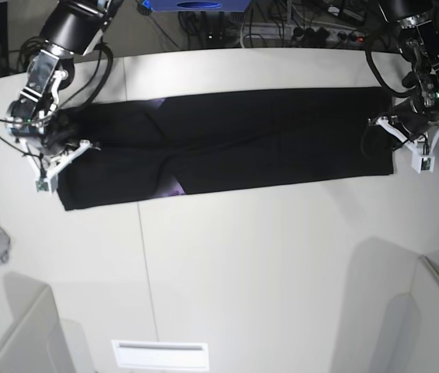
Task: Fold the T-shirt properly
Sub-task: 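Grasp the strip's end with the right gripper and the other end with the left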
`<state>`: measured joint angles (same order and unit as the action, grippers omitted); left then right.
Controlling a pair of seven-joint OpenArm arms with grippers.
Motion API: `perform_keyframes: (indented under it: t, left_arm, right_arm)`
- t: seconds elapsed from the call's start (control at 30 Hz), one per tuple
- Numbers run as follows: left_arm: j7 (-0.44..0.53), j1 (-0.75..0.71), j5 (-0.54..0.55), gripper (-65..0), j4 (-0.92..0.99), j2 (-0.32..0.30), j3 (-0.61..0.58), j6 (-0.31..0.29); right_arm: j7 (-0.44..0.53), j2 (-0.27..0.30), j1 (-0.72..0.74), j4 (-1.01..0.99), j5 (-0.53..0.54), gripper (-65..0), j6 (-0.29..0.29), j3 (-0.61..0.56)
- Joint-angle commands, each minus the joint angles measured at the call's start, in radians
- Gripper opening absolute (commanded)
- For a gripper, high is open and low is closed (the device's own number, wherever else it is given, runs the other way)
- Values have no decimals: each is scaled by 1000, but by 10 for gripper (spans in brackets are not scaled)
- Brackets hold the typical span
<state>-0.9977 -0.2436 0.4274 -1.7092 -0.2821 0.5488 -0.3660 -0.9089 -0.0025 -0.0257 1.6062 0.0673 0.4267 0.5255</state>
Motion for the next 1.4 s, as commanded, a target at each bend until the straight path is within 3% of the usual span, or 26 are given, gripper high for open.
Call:
perform_keyframes:
  t: [0.0, 0.17, 0.37, 0.53, 0.57, 0.73, 0.8, 1.03, 1.17, 1.37]
  left_arm:
    - [13, 3, 14, -650, -50, -12, 14, -3]
    - [0, -4, 17, -650, -202, 36, 123, -17]
    - [-134, -30, 250, -650, -223, 39, 319, -193]
    - [-138, -63, 296, -650, -206, 39, 388, -196]
    - [-138, -73, 299, -612, -191, 39, 390, -196]
    - [-137, -79, 305, -176, -64, 36, 394, -201]
    - [-135, -69, 305, -86, -18, 33, 388, -201]
    - [-135, 16, 299, -72, 131, 36, 382, -201]
    - [-135, 20, 298, -72, 171, 30, 277, -201]
    - [-20, 11, 296, -74, 255, 30, 175, -196]
  right_arm:
    - [20, -9, 7, 47, 12, -650, -1, -5]
    - [20, -49, -16, 182, 12, -650, 5, -18]
    - [26, -50, -84, 308, 12, -650, 5, -133]
    - [18, -54, -105, 322, 12, -650, 5, -201]
    - [18, -54, -110, 322, 12, -650, 5, -213]
    - [18, -57, -130, 323, 12, -650, 5, -245]
    - [21, -78, -135, 325, 12, -650, 5, -242]
    - [24, -89, -158, 325, 12, -650, 5, -245]
    - [20, -89, -158, 325, 12, -650, 5, -244]
    - [26, -90, -171, 326, 12, -650, 5, -244]
